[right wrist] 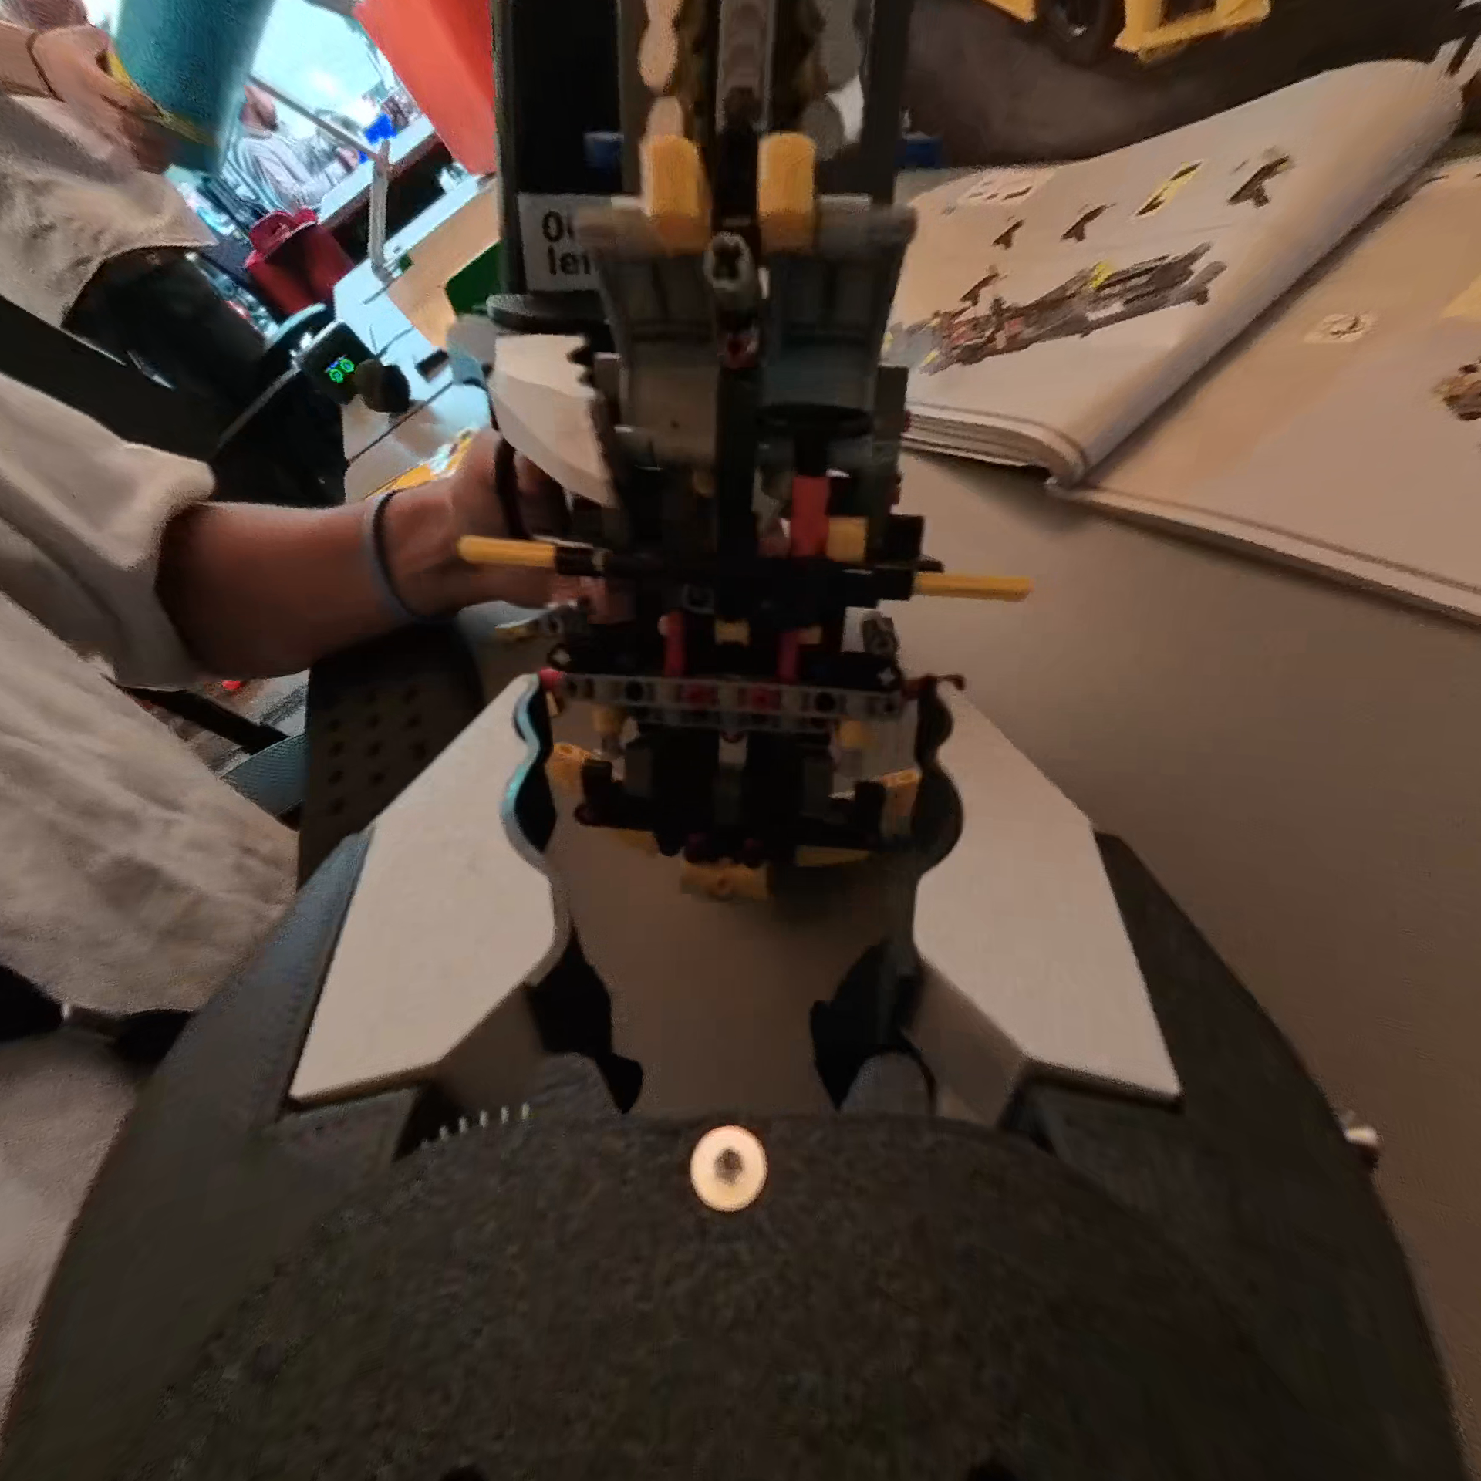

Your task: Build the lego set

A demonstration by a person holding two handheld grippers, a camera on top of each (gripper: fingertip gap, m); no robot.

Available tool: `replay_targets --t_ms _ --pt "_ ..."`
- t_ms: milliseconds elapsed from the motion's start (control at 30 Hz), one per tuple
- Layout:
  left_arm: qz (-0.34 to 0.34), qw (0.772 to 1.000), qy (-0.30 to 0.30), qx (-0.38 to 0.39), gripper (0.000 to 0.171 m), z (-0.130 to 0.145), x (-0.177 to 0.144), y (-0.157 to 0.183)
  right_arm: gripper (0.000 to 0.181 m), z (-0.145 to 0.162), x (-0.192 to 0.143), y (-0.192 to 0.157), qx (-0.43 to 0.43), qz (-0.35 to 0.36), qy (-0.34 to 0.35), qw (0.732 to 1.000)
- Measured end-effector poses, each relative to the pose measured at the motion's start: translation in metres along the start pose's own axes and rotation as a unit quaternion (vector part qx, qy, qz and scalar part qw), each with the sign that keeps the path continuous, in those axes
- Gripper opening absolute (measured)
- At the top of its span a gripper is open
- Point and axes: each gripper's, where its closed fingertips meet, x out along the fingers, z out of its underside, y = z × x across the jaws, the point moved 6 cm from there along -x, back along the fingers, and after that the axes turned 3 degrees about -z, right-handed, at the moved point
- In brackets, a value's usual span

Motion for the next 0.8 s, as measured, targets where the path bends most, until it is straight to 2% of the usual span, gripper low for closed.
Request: replay_targets --t_ms 67,133,200,233,300,367,400,433,467,600,667,700,800 --pt "0.027 0.999 0.017 -0.03 0.065 -0.004 -0.001 0.002 0.098 0.001 0.001 0.004 0.002 -0.004 0.003 1.0" --pt "0.075 0.996 0.03 -0.048 0.064 -0.007 -0.002 0.007 0.094 -0.002 -0.005 0.008 0.008 -0.024 0.034 0.999" --pt "0.144 0.986 0.042 -0.077 0.064 -0.011 -0.001 0.018 0.089 -0.009 -0.006 0.005 0.064 -0.114 0.071 0.989" --pt "0.169 0.981 0.054 -0.08 0.064 -0.014 0.0 0.024 0.089 -0.01 -0.003 0.0 0.092 -0.17 0.068 0.979" --pt "0.195 0.976 0.056 -0.074 0.031 -0.016 0.0 0.031 0.088 -0.009 0.003 -0.012 0.119 -0.258 0.04 0.958" --pt "0.195 0.977 0.041 -0.076 0.03 -0.013 0.003 0.03 0.064 -0.018 0.002 -0.027 0.143 -0.341 0.052 0.927" --pt "0.196 0.978 0.035 -0.063 0.029 -0.011 0.004 0.033 0.059 -0.018 0.004 -0.028 0.158 -0.343 0.044 0.925" --pt "0.198 0.979 0.028 -0.047 0.031 -0.009 0.004 0.037 0.043 -0.015 0.008 -0.027 0.16 -0.332 0.025 0.929" --pt "0.19 0.98 0.029 -0.043 0.03 -0.009 0.004 0.038 0.04 -0.013 0.008 -0.027 0.16 -0.335 0.021 0.928" --pt "0.13 0.99 0.005 -0.061 0.029 -0.006 0.001 0.022 0.038 -0.01 0.002 -0.015 0.221 -0.293 0.018 0.93" --pt "0.086 0.994 0.014 -0.069 0.038 -0.01 -0.006 0.009 0.039 -0.006 -0.004 -0.005 0.246 -0.25 0.011 0.936" --pt "0.059 0.996 0.016 -0.066 0.041 -0.012 -0.011 0.002 0.033 -0.003 -0.006 0.0 0.257 -0.231 0.011 0.938" --pt "-0.004 1.0 -0.016 0.017 0.041 -0.01 -0.02 0.001 0.032 0.004 -0.013 0.014 0.293 -0.177 0.017 0.939"
